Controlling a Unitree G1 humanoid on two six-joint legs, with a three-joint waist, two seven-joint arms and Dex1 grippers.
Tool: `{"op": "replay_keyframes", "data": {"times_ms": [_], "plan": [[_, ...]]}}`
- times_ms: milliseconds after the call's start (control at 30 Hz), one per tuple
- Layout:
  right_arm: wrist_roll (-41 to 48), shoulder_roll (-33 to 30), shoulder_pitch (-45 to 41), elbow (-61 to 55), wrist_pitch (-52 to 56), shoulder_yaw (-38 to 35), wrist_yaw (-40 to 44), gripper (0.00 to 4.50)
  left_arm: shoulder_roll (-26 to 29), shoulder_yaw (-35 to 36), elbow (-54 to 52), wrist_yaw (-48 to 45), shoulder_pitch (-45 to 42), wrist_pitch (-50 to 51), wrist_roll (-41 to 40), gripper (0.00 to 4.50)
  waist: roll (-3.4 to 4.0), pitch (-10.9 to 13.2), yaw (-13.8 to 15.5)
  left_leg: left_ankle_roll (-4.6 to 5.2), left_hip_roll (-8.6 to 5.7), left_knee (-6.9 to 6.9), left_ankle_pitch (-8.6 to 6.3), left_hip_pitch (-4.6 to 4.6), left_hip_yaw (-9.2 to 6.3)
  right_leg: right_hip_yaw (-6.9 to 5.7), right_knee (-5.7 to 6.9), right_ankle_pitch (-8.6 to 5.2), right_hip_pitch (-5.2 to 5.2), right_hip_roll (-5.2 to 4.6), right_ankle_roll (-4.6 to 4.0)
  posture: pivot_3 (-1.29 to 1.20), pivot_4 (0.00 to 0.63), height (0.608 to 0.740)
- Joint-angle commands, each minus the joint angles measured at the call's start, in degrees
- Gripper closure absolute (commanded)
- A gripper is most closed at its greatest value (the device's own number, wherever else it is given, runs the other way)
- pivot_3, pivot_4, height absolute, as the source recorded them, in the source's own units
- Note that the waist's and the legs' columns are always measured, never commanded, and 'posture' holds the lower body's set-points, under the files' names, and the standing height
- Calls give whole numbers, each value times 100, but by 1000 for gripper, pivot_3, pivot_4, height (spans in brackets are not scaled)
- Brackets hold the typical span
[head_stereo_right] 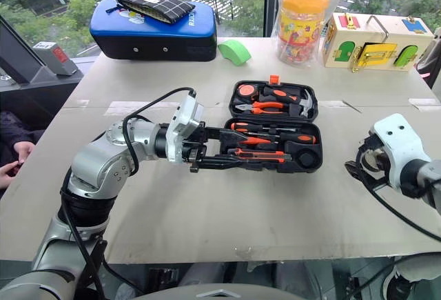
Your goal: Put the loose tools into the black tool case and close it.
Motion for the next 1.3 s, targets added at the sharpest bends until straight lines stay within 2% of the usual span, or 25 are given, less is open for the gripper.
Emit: {"op": "replay_keyframes", "data": {"times_ms": [33,67,100,200,400,500,700,733,867,967,1033,1133,1300], "plan": [[-589,-32,-676,907,-23,767,182,0,-107,-106,-379,219,-87,-26,-61,1707,7,1,2,-14,0,0,8,-5,2,0,0,0,-5,0,0,0,150,740],[-710,-67,-811,1123,-127,954,303,523,-139,-157,-417,274,-90,-40,-32,1650,10,-1,-10,-19,-1,0,11,-10,4,1,0,0,-11,-1,0,0,150,740],[-941,-162,-1034,1400,-272,1372,498,619,-126,-202,-453,285,-21,-138,33,1650,10,-1,-13,-23,0,5,14,-20,5,2,0,2,-18,1,1,0,150,740],[-1414,-251,-1492,2090,-532,2058,922,619,-105,-306,-534,312,119,-353,151,1650,14,-2,-32,-24,0,3,14,-17,11,5,-2,1,-19,1,2,0,150,740],[-1922,-167,-1744,2732,-839,2443,1559,619,-124,-331,-733,517,241,-414,140,1650,14,-1,2,-24,-1,5,14,-24,3,-4,-2,2,-20,0,1,0,150,740],[-2142,-30,-1896,3093,-994,2619,1848,1438,-91,-250,-885,643,382,-369,60,1650,14,-1,-22,-24,-3,7,14,-23,7,3,-2,2,-19,-1,1,0,150,740],[-2519,-2,-2046,3245,-1334,2724,2351,4252,-14,-199,-900,724,559,-390,39,1650,16,-1,-13,-23,0,6,14,-19,7,2,0,6,-19,3,-4,0,150,740],[-2511,-61,-2030,3143,-1309,2668,2433,4451,54,-191,-899,672,662,-485,79,1650,17,-1,-10,-23,0,7,14,-19,7,1,0,6,-19,3,-4,0,150,740],[-2346,-255,-1996,2626,-1088,2301,2686,4451,159,-68,-833,710,842,-545,48,1650,25,4,-6,-24,0,6,14,-21,4,1,-1,6,-21,2,-4,0,150,740],[-1825,-304,-2178,1611,-624,2036,2992,4451,291,192,-946,775,1149,-446,-130,1650,32,7,-10,-24,0,5,13,-24,3,0,-1,6,-25,1,-4,0,150,740],[-1524,-135,-2462,825,-300,2123,3059,4451,451,418,-1109,804,1520,-421,-228,1650,35,5,-65,-19,6,2,10,-21,2,3,-1,6,-25,5,-4,0,150,740],[-1322,372,-2874,295,138,2364,2927,4451,629,702,-1305,855,1930,-424,-350,1650,30,2,-108,-3,9,-6,0,-17,-5,1,-1,5,-25,5,-4,0,150,740],[-1652,643,-3014,-11,18,3118,2687,4451,944,1089,-1480,745,2391,-524,-470,1650,25,5,32,-2,-2,-2,-1,-24,-12,0,-5,5,-27,-7,-6,0,150,740]]}}
